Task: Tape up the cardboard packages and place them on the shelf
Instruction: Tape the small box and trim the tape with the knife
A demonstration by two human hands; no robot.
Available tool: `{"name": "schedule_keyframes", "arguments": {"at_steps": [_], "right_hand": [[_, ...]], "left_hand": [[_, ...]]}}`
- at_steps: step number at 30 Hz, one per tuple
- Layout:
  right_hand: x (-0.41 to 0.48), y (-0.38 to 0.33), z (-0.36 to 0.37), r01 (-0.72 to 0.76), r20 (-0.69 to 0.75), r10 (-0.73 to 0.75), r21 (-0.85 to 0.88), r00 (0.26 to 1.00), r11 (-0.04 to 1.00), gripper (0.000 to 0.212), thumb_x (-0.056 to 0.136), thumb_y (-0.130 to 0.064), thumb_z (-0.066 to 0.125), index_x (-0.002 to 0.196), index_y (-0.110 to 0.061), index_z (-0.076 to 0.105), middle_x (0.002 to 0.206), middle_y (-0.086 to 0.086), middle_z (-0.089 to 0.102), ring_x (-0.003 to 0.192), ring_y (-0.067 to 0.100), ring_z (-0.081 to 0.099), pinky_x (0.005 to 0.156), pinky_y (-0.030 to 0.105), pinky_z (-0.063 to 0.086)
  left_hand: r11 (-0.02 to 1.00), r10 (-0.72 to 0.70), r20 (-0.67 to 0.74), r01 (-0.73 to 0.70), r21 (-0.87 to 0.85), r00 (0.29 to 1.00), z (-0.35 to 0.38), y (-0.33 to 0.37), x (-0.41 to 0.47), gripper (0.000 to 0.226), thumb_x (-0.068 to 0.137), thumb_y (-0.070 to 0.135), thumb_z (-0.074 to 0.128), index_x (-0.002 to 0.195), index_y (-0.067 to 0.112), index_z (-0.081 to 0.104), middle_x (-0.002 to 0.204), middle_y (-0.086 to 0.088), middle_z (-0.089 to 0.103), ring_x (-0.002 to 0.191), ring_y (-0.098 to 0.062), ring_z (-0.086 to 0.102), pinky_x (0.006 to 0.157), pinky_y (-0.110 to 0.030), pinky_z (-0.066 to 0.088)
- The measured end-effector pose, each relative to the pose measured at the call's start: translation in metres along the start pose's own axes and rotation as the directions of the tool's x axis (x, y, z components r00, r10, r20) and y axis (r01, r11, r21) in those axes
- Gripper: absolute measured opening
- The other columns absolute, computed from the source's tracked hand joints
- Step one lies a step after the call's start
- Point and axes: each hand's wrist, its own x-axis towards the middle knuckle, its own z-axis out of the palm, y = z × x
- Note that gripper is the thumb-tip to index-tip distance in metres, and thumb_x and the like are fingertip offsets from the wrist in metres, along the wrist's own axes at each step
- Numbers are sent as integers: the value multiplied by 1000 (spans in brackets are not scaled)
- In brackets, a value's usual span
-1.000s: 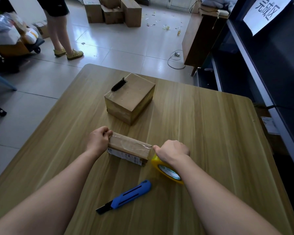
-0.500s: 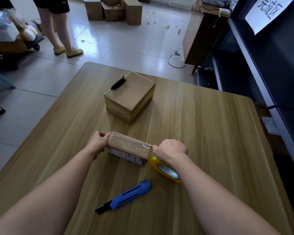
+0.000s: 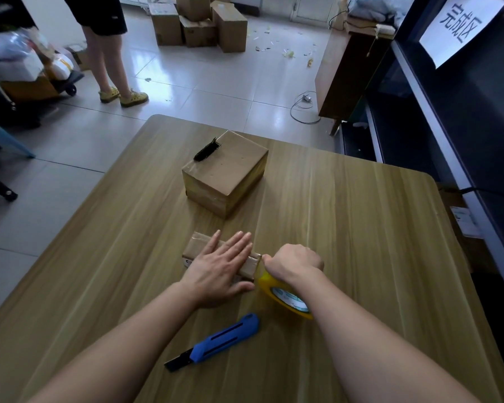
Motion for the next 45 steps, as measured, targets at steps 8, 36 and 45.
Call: {"name": "schedule_keyframes", "arguments": {"at_steps": [8,36,45], "right_hand": [[3,5,0,-8,8,8,43,1000,999,55,96,-59,36,114,-15,64,101,6,59,85,22,53,71,31,43],[12,57,-68,295,-190,-225,631,955,718,62,68,-81,61,68,-19,66,75,2,67,78,23,66,77,43,56],[12,60,-80,142,-16,-154,496,988,857,62,86,-67,51,114,-12,58,112,10,60,94,26,58,88,42,48]], "left_hand": [[993,-46,136,31,112,990,-13,11,9,89,89,71,30,153,21,-6,161,0,-11,147,-16,-13,119,-50,-9],[699,-252,-37,155,-698,967,-55,-7,19,63,71,17,82,125,19,50,116,7,49,108,-12,50,93,-30,47],[394,-281,41,154,-906,959,-55,-12,9,63,70,15,82,125,19,52,119,-2,54,109,-19,54,91,-37,53]]}}
